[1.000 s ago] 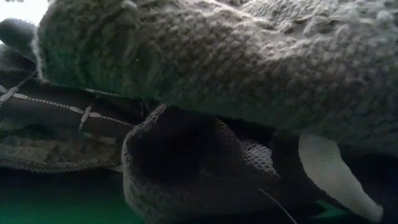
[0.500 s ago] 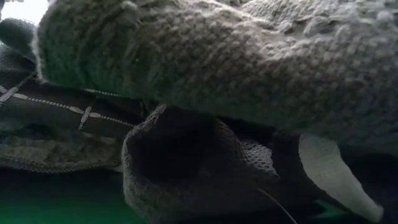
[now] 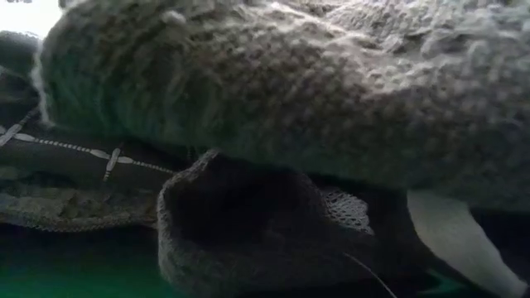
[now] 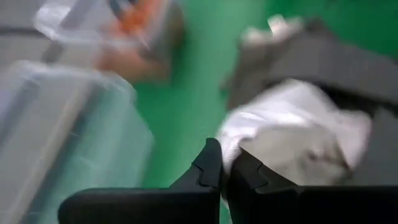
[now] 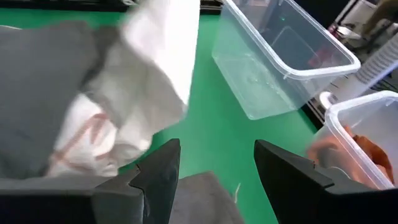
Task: Sort towels by color in basket
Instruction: Put the white microfiber towel into the left transparent bin
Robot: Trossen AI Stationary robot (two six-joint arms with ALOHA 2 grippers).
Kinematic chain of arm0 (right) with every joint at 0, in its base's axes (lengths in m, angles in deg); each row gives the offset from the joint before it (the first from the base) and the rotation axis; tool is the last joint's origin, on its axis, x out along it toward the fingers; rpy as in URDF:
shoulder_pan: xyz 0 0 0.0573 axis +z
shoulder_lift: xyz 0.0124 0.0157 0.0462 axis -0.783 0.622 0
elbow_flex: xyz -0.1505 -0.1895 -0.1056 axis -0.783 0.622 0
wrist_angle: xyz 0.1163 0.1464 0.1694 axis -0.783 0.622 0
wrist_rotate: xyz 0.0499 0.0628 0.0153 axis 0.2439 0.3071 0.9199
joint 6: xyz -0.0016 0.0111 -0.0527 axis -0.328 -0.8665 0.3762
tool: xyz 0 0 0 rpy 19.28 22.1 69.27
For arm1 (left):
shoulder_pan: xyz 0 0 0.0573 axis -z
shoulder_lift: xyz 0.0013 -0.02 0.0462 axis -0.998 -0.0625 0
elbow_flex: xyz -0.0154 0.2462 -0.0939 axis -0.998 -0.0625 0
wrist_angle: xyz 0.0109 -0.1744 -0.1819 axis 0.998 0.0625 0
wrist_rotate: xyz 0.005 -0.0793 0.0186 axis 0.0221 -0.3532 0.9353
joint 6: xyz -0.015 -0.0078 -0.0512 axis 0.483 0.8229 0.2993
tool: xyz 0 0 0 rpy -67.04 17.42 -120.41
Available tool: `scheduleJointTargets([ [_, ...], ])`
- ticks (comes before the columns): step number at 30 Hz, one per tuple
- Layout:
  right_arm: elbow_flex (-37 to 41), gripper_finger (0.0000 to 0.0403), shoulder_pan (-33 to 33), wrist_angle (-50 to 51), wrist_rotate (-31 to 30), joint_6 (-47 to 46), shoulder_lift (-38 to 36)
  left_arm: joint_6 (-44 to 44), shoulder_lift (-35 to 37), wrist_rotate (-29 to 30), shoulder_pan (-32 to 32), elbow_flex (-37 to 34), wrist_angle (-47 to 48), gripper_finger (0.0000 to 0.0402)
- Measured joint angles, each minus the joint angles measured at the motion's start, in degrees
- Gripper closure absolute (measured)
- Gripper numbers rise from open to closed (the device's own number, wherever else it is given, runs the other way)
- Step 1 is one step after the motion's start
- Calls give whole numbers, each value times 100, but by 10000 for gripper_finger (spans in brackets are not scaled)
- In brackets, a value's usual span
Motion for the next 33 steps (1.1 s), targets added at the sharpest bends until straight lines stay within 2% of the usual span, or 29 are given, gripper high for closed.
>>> scheduleJointTargets([
  [5,206,154,-73,-498,42,-99,489,-509,198,424,-250,707,87,401],
  [11,211,154,-121,-494,62,90,795,-1040,-110,524,-735,2010,215,401],
  [20,88,154,-147,-220,56,257,-27,-1700,-820,704,-1225,3979,236,401],
  [26,88,154,-127,-55,40,153,-636,-1985,-1120,948,-1494,4702,206,401],
  [33,97,154,-39,49,33,-89,-639,-1982,-1118,973,-1870,5286,-565,401],
])
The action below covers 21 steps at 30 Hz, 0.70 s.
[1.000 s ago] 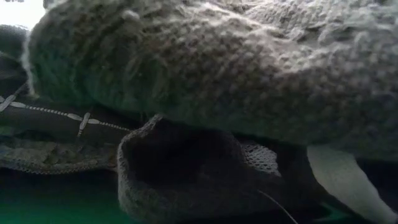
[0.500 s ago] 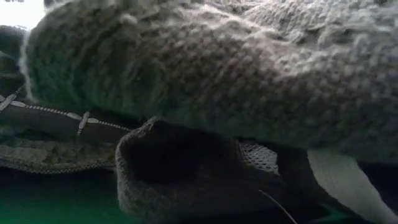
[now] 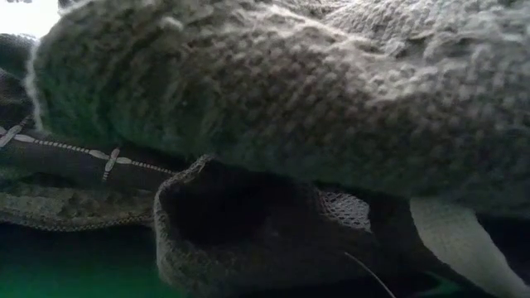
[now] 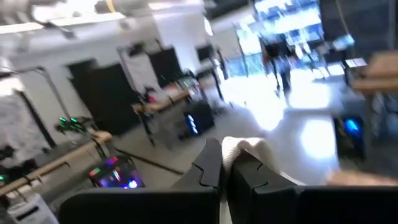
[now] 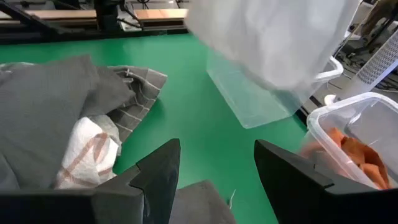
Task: Sort towels by color in basket
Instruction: Put the white microfiber towel into the left transparent bin
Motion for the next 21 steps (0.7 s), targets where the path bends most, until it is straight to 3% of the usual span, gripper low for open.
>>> scheduleJointTargets([
  [9,13,154,23,-46,-105,-4,162,-459,-35,249,-593,173,-342,401],
  [13,13,154,23,-128,-107,31,165,-272,-159,127,-806,173,-243,401],
  [21,13,154,23,-237,-111,134,166,-375,-905,-9,-1094,158,225,401],
])
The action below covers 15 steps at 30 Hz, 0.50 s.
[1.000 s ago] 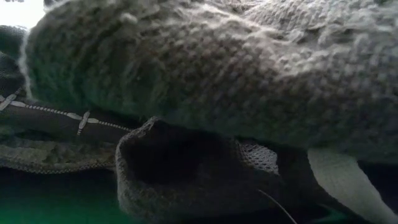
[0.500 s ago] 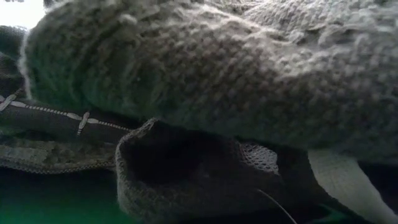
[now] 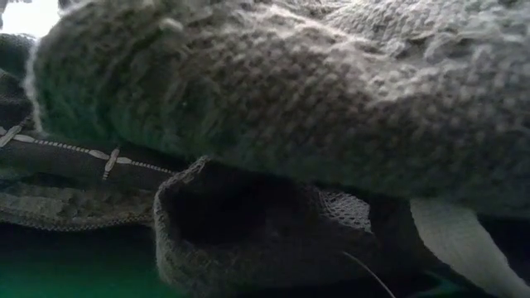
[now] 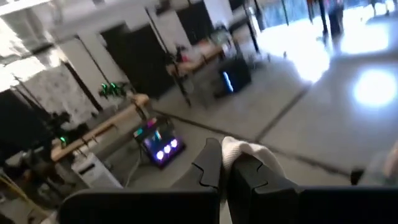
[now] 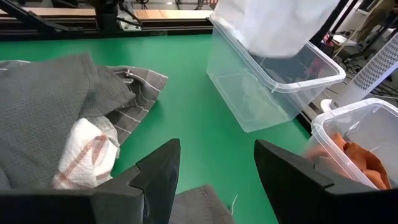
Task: Sort towels by color in basket
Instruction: Put the white microfiber towel into the left transparent bin
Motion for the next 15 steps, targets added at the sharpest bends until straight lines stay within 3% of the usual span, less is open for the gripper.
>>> scheduleJointTargets([
  [3,0,154,0,11,-1,1,0,-114,-239,-472,-50,0,174,401],
  [9,0,154,9,59,-3,-32,0,-34,-544,-2183,-21,0,612,401],
  [15,0,154,133,253,-15,-324,0,152,-616,-2912,96,0,1005,401],
])
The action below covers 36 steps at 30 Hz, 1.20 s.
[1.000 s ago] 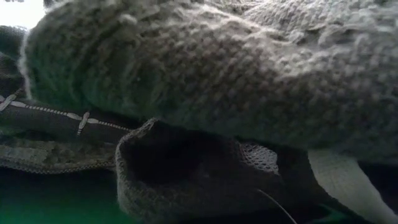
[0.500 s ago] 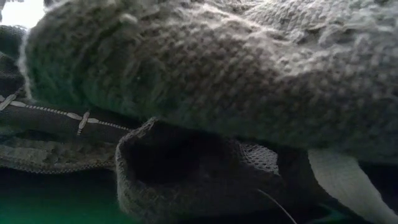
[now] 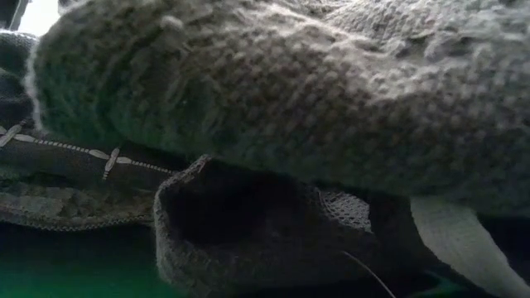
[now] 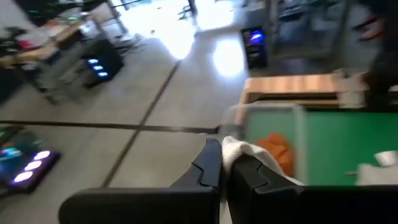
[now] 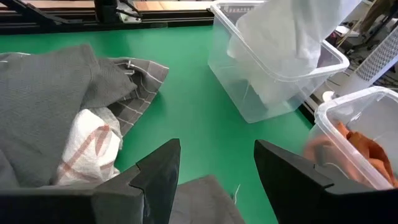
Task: Sort towels by color in basket
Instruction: Put the white microfiber towel into the left transparent bin
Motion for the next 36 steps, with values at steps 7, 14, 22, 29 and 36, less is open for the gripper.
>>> scheduleJointTargets([
  [7,0,154,275,14,1,-206,0,27,8,266,8,4,978,401],
  [14,0,154,425,3,-171,-223,0,338,6,918,-220,-418,2475,401],
  [22,0,154,409,-79,-176,-217,0,348,2,1351,-230,-1664,2437,401],
  [29,0,154,293,-217,-178,35,0,-160,4,1814,-140,-2369,1826,401],
  [36,0,154,178,-258,-180,88,0,301,2,2235,-326,-3102,1340,401],
])
